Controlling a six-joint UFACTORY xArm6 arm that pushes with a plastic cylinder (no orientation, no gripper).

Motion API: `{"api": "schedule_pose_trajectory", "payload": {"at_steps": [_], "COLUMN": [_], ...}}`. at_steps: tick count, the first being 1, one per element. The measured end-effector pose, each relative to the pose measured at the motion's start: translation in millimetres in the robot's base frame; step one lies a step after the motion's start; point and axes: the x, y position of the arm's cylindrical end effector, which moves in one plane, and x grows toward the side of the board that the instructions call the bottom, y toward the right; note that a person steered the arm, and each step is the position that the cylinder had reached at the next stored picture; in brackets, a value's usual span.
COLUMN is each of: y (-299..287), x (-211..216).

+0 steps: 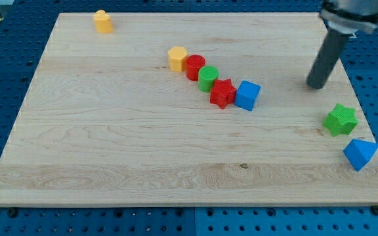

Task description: Push the green star into the blue cube

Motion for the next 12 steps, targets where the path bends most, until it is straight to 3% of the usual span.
{"api": "schedule_pose_trajectory", "payload": {"at_steps": [1, 2, 4, 5, 6, 8, 10, 12], "y": [76.6, 88.5, 87.6, 64.2, 5.1, -5.3, -59.1, -71.4], "x": [10.3, 15.6, 107.8, 120.8, 120.0, 119.5, 48.3, 37.3]}}
